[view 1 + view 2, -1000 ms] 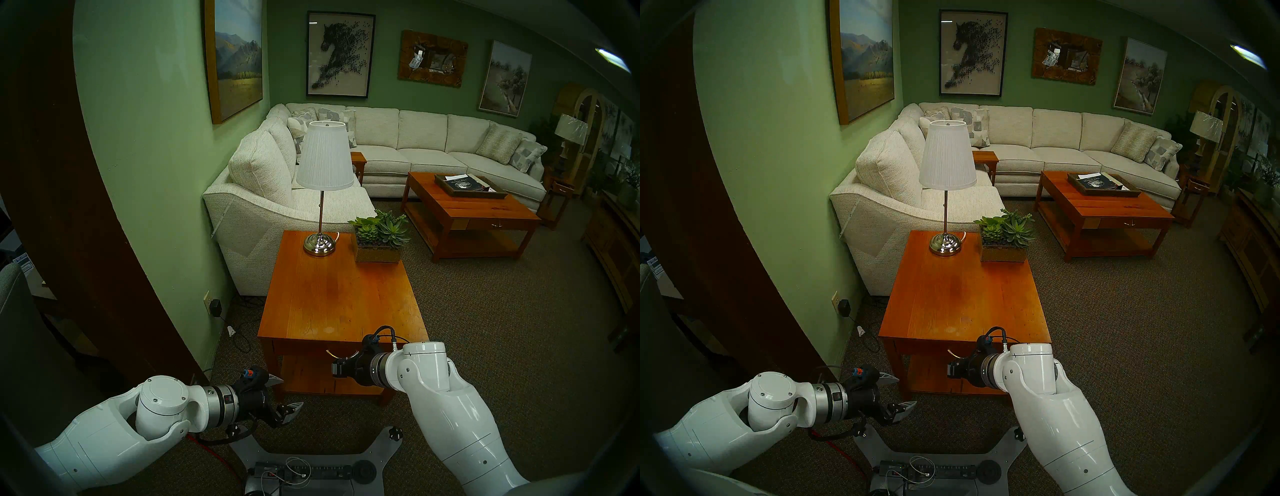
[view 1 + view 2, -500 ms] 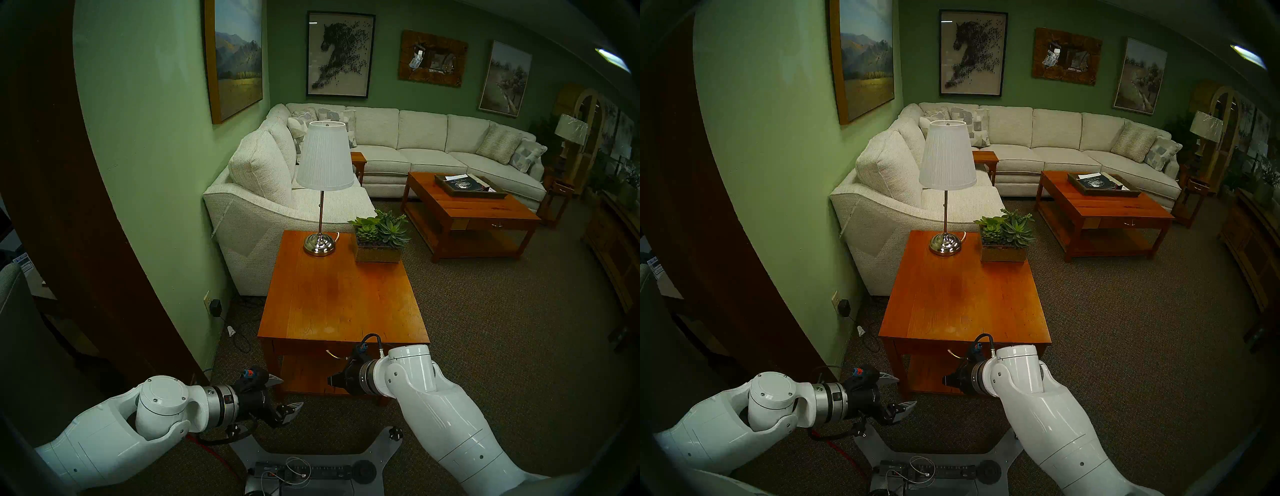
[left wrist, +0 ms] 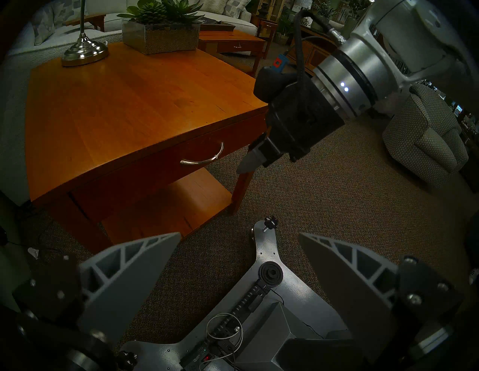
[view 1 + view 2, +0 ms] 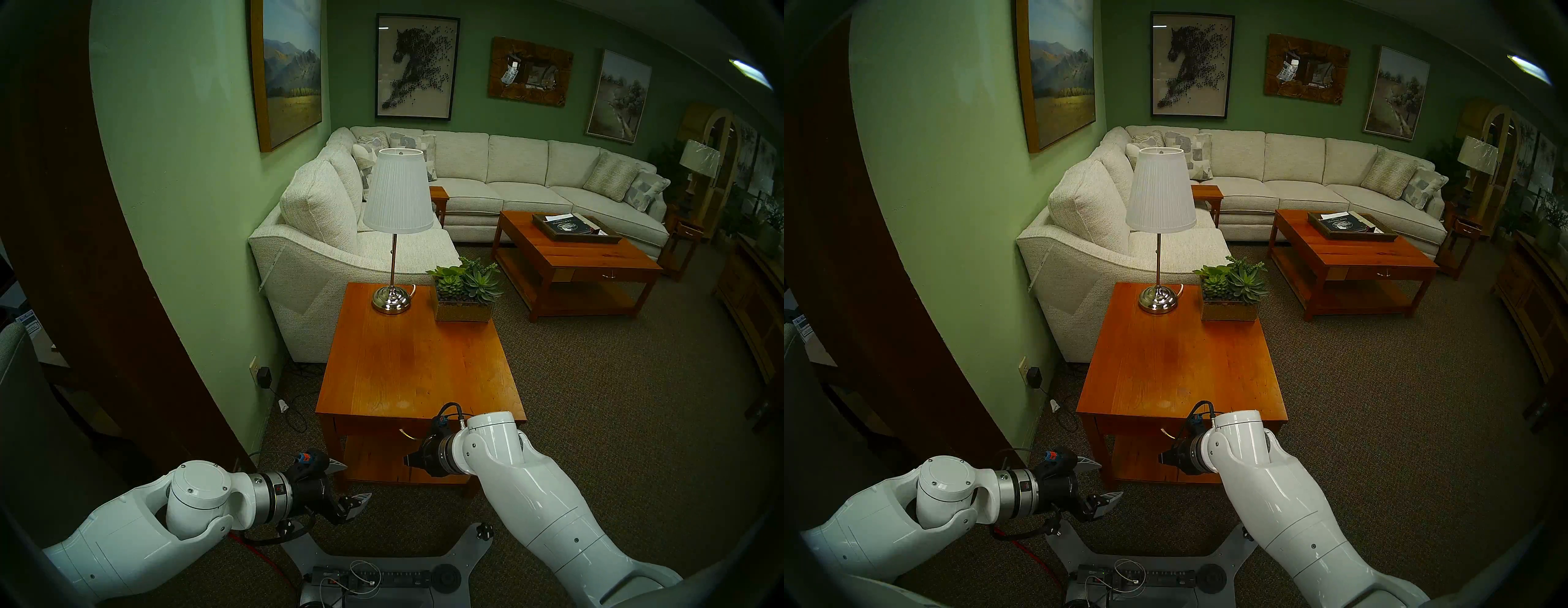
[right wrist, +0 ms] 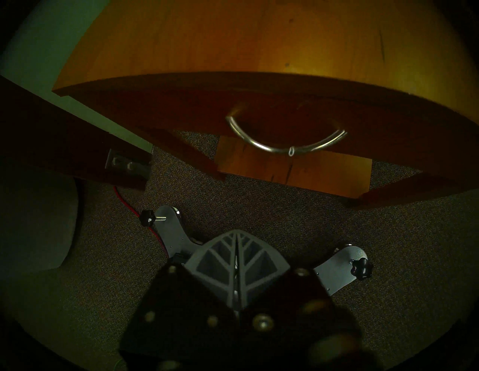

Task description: Open the drawer, take out the contents and close the drawer

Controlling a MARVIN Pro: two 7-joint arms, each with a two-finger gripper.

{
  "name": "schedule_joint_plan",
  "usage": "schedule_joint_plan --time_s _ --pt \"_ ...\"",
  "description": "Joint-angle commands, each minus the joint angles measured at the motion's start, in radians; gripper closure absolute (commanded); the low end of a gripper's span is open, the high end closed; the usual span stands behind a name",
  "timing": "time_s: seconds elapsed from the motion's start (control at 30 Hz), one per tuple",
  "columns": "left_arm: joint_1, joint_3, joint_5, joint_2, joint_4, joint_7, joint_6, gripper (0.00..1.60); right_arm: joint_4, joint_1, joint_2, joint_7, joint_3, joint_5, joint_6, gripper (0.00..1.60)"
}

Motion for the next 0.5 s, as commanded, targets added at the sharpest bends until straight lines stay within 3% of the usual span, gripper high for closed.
schedule_joint_plan --time_s 0.0,0.3,0.47 --pt "-0.009 -0.006 -0.001 0.0 -0.021 -0.001 -0.004 0.0 0.007 0.09 -0.001 0.027 0.014 0.007 -0.002 1.6" --pt "-0.008 -0.006 -0.001 0.0 -0.021 -0.001 -0.004 0.0 0.131 0.159 -0.05 0.002 0.027 -0.004 -0.002 1.6" --pt "-0.009 -0.006 -0.001 0.0 -0.02 -0.001 -0.005 0.0 0.159 0.169 -0.07 -0.008 0.035 -0.017 -0.069 1.6"
